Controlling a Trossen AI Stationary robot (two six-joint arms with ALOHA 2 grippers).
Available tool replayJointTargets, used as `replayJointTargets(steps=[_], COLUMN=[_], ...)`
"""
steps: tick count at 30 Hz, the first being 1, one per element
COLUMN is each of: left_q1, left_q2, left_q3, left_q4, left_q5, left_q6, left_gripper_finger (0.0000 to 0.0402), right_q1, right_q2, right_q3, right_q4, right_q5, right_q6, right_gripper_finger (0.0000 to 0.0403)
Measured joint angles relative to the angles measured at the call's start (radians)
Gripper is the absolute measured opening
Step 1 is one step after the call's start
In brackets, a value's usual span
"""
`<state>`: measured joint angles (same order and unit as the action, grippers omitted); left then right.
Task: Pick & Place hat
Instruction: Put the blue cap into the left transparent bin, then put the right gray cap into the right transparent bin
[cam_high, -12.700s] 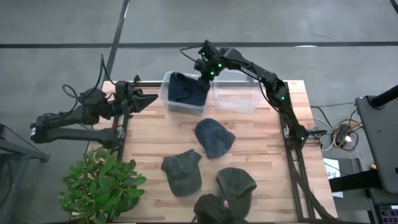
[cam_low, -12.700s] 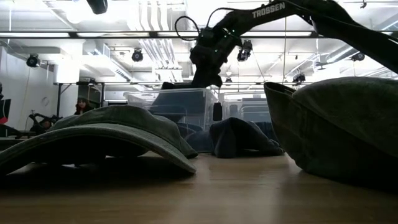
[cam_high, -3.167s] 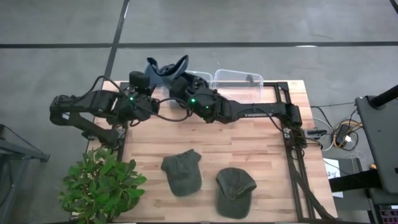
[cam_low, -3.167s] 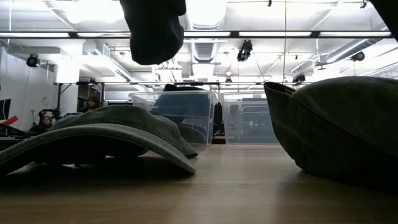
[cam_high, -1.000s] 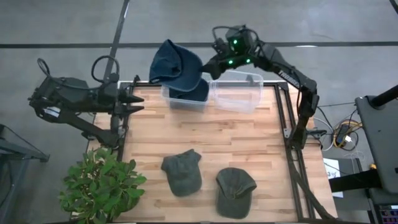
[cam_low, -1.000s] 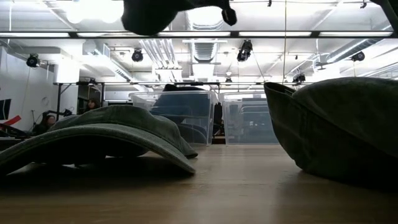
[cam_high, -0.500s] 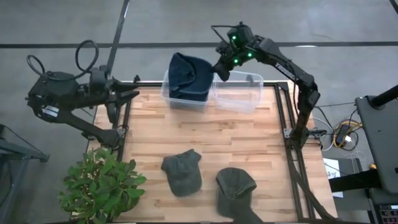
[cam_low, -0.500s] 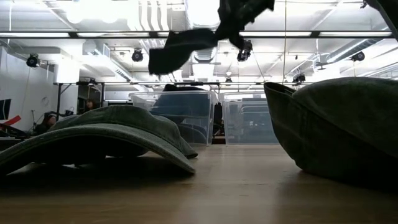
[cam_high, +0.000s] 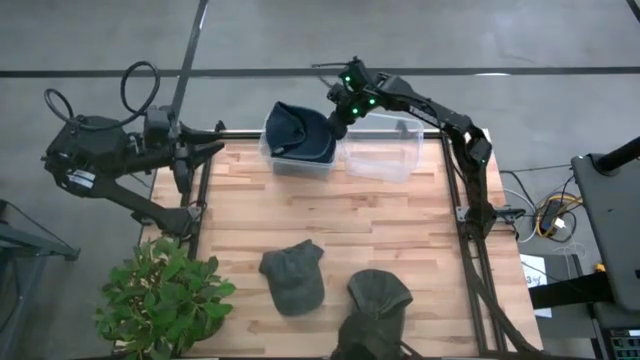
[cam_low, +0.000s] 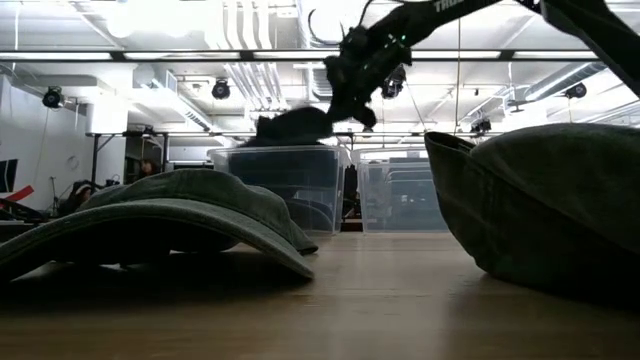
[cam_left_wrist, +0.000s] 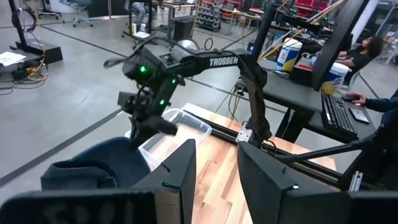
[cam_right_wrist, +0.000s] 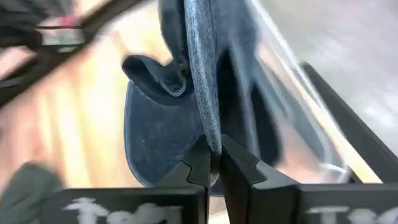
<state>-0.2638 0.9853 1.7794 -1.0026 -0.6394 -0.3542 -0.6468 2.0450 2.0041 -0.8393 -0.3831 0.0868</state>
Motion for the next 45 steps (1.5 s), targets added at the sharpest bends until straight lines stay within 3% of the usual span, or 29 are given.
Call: replayJointTargets(steps=[4,10,15,19,32,45], left_q1=[0.0,0.0,0.0,0.0,0.0,0.0], left_q2=[0.002,0.003,0.005,0.014,0.04,0.079], left_q3=[0.0,0.0,0.0,-0.001,-0.005,-0.02], left_q4=[0.0,-0.001,-0.001,-0.008,-0.048,-0.058], left_q5=[-0.017,-0.017,-0.017,-0.017,-0.013,-0.009], left_q6=[-0.009,-0.004,-0.003,0.007,0.081,0.126], left_gripper_finger=[0.0112,0.0112,0.0112,0.0112,0.0112,0.0112], right_q1=[-0.001,0.002,0.014,0.046,0.331,0.69], right_q2=[0.027,0.029,-0.029,-0.104,-0.239,-0.228], right_q3=[-0.004,0.004,0.042,0.053,0.049,0.047], right_q4=[-0.026,-0.047,-0.046,-0.043,-0.093,-0.109], right_q5=[0.043,0.045,0.039,0.038,0.042,0.069], right_q6=[0.008,0.013,0.043,0.091,0.295,0.602], right_gripper_finger=[0.0059,0.0168,0.0249,0.0285,0.0279,0.0269])
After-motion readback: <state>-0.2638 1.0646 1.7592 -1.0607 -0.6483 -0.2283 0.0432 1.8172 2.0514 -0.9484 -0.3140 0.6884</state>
